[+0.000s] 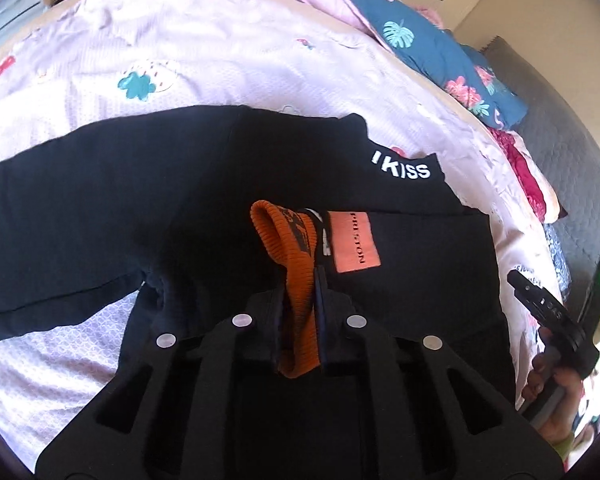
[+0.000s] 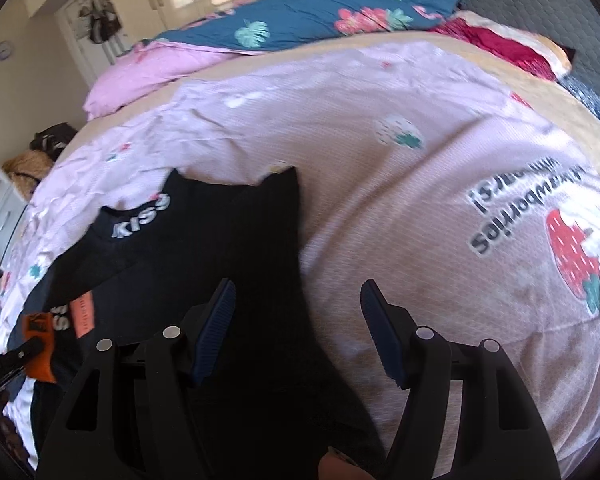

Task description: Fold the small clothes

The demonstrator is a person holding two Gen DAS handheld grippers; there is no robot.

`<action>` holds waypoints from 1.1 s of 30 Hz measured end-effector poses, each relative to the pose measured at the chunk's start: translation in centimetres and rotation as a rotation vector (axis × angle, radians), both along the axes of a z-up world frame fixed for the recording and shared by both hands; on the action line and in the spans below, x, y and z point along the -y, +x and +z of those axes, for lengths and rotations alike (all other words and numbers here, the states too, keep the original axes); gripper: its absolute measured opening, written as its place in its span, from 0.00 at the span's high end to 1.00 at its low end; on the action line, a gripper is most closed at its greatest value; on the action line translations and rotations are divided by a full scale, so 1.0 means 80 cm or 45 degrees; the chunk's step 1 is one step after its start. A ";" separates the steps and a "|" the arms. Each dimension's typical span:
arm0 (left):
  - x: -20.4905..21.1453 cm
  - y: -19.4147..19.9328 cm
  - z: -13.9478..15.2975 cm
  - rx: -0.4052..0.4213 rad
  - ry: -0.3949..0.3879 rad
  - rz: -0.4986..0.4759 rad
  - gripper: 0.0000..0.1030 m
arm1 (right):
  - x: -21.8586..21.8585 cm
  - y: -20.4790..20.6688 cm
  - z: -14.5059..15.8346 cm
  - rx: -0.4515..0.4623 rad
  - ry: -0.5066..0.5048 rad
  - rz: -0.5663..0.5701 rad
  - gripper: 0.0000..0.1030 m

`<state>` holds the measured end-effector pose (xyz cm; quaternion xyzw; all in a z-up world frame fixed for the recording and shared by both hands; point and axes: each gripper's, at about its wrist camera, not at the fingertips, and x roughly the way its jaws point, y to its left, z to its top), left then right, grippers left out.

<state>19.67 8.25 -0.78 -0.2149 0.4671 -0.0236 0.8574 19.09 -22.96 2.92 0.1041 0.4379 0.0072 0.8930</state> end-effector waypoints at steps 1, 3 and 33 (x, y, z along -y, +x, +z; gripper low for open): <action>-0.001 -0.001 0.003 0.011 0.008 0.006 0.92 | -0.006 -0.001 0.002 0.013 0.002 0.022 0.38; -0.004 -0.005 0.015 0.049 0.047 0.027 0.91 | -0.020 -0.002 0.006 0.033 0.019 0.083 0.38; 0.055 -0.002 -0.026 -0.060 0.258 -0.125 0.45 | -0.086 0.002 -0.041 -0.157 -0.229 0.232 0.28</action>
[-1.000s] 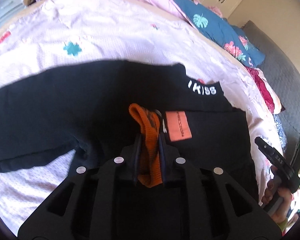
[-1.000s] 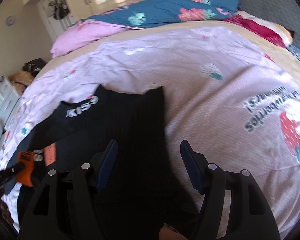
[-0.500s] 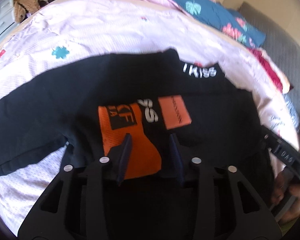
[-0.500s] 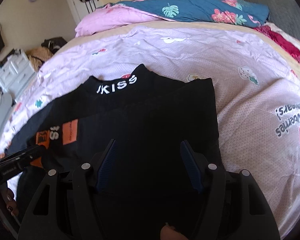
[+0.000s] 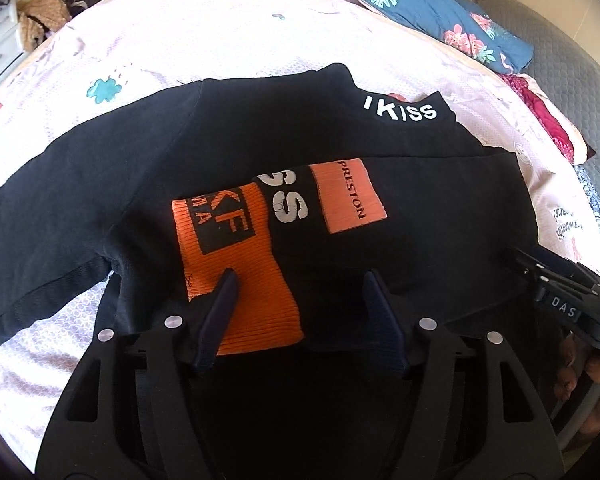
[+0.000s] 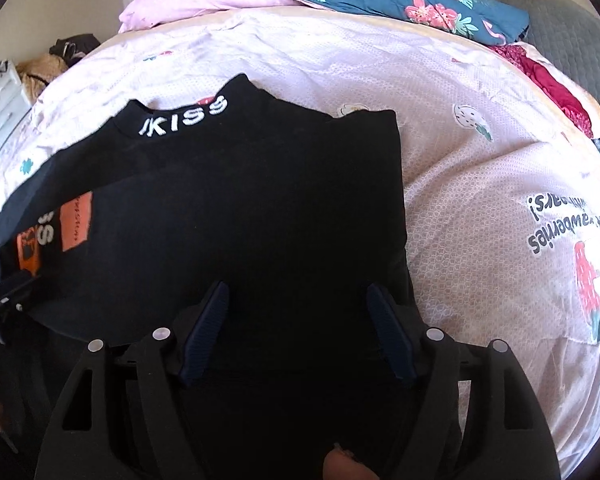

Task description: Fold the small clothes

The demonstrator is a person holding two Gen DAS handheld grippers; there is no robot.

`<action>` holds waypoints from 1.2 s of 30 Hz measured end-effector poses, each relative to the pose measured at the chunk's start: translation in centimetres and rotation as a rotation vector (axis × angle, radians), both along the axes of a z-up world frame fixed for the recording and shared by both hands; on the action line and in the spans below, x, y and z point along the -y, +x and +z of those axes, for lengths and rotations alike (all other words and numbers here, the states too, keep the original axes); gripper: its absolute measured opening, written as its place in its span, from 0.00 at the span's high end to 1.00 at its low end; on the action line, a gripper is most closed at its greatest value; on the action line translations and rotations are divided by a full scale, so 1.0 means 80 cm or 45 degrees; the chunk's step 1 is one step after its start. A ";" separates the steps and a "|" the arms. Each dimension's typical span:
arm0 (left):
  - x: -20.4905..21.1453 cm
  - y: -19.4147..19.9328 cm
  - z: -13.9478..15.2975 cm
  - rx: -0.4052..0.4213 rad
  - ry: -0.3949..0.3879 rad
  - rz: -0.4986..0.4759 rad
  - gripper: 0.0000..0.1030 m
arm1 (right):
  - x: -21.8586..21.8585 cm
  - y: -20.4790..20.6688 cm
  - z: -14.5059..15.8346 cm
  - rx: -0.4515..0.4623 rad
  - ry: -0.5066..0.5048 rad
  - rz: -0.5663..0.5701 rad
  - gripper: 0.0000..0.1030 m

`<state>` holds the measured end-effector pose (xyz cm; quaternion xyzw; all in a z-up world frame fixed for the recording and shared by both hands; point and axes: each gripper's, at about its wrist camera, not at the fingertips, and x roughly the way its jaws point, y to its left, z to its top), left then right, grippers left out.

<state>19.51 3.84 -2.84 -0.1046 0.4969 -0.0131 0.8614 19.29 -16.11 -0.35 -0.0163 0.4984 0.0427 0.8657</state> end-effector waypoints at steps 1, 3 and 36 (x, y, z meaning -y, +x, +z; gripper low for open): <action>-0.001 0.000 0.001 0.000 -0.008 0.000 0.44 | 0.001 -0.001 0.003 0.008 0.015 -0.002 0.27; 0.000 0.000 0.004 0.003 -0.018 -0.002 0.41 | 0.003 -0.002 0.009 0.023 0.048 -0.007 0.23; -0.035 -0.022 0.050 0.074 -0.012 0.124 0.09 | 0.000 -0.023 0.084 0.239 0.202 -0.035 0.04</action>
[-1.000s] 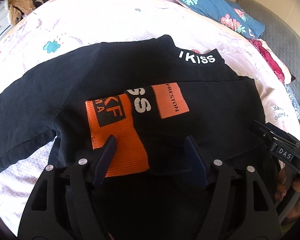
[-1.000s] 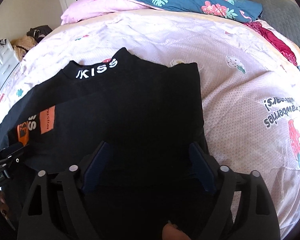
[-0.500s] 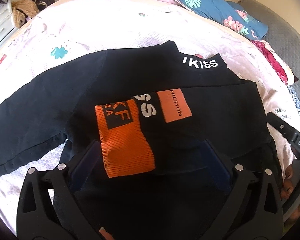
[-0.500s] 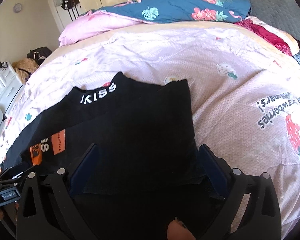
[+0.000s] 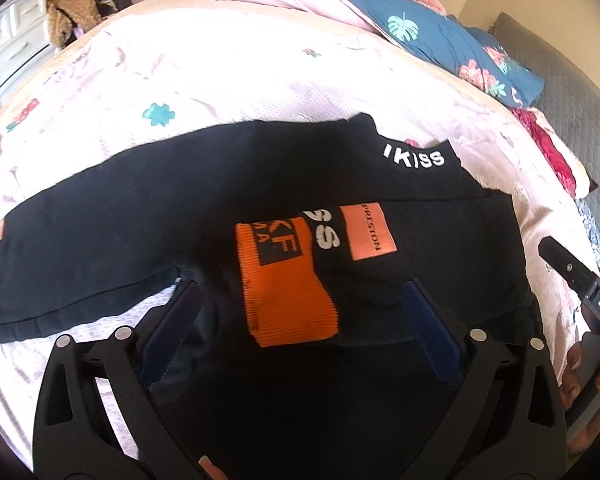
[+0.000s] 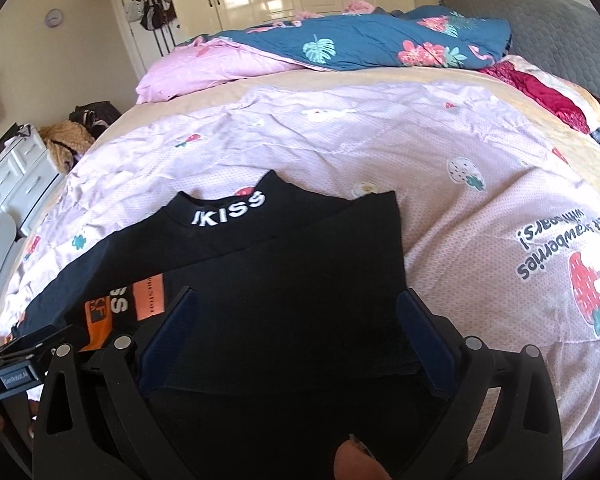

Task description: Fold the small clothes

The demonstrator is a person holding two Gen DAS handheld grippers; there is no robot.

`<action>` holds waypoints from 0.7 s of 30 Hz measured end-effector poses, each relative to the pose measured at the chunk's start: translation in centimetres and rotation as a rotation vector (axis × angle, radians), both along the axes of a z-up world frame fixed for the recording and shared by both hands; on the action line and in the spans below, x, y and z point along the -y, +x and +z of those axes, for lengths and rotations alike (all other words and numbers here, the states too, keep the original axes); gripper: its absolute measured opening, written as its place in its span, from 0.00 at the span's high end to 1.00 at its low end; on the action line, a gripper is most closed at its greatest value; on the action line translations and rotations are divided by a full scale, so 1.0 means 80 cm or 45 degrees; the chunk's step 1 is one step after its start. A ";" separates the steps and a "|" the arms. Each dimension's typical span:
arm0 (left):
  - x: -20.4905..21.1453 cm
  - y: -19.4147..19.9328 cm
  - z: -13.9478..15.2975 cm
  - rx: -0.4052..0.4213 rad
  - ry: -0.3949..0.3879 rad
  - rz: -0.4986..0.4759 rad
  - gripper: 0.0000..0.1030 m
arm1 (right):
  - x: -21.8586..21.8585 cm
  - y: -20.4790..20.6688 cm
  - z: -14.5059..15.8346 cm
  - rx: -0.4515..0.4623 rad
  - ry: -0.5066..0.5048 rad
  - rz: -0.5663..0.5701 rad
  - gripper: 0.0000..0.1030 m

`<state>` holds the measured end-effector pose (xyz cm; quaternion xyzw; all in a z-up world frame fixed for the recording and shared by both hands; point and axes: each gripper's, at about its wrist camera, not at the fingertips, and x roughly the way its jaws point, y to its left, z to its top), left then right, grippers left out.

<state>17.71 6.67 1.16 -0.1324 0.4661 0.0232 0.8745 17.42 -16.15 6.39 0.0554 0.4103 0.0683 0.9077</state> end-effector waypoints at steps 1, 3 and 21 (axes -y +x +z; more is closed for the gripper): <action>-0.003 -0.002 0.002 0.008 0.003 0.011 0.09 | -0.003 -0.001 0.002 0.005 -0.002 0.008 0.04; -0.009 -0.006 0.007 0.021 0.005 0.028 0.09 | -0.011 -0.004 0.006 0.017 -0.003 0.029 0.04; -0.076 -0.046 0.030 0.105 0.013 0.225 0.09 | -0.077 -0.021 0.019 0.108 -0.037 0.171 0.04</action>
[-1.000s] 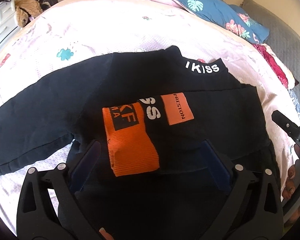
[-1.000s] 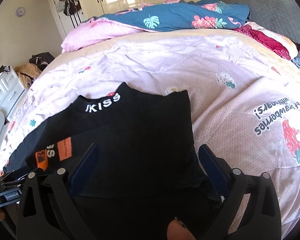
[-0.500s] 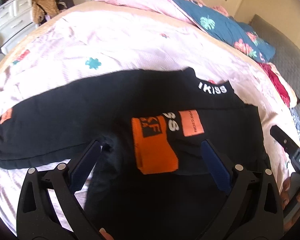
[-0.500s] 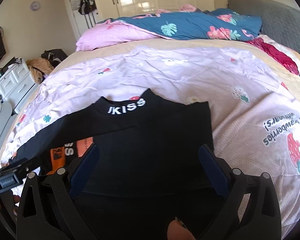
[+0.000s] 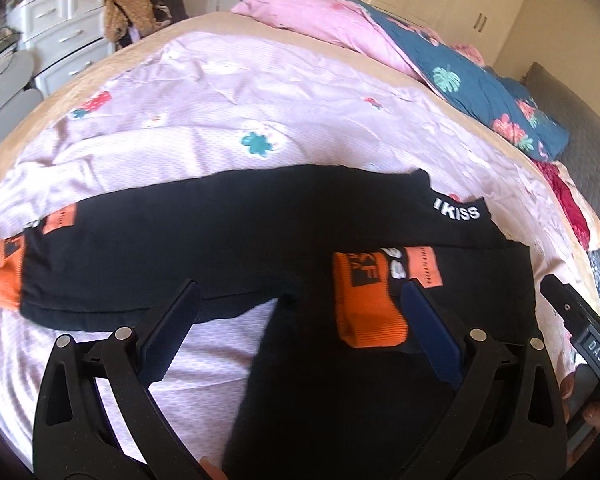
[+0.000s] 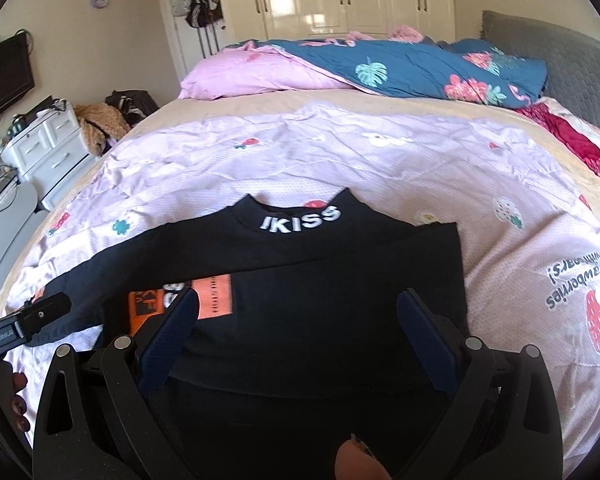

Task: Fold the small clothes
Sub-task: 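Grasp the other sleeve's orange cuff with the left gripper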

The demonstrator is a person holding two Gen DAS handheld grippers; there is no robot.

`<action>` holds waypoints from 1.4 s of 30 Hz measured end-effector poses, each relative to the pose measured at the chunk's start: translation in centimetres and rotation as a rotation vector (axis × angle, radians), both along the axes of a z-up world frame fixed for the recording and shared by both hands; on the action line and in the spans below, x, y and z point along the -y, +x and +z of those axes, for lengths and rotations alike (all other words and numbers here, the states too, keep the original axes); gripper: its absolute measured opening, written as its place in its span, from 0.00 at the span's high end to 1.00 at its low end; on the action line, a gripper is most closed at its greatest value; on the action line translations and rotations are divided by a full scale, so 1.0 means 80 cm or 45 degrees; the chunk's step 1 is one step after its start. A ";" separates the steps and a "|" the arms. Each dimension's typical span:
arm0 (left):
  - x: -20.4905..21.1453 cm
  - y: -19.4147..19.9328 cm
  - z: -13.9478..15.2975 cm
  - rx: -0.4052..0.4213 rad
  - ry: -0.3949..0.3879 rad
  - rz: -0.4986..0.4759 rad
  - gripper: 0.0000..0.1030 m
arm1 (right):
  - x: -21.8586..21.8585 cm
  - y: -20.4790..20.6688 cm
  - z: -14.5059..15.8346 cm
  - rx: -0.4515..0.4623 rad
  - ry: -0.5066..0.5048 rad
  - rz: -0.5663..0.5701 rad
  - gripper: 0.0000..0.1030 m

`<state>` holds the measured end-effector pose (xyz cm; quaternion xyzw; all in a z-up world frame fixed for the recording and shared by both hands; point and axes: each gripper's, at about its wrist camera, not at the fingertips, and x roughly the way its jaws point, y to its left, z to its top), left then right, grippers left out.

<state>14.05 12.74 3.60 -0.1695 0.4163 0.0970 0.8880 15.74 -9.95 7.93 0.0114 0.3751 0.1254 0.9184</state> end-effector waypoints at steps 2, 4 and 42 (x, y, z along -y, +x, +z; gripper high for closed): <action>-0.010 -0.006 0.002 0.011 0.006 0.040 0.09 | -0.013 -0.004 0.001 0.016 0.000 0.025 0.04; -0.020 -0.013 0.003 0.016 0.015 0.076 0.09 | -0.023 -0.006 0.002 0.024 -0.001 0.044 0.04; -0.202 -0.101 -0.028 -0.070 -0.196 0.597 0.09 | -0.216 -0.083 -0.028 0.075 -0.141 0.490 0.04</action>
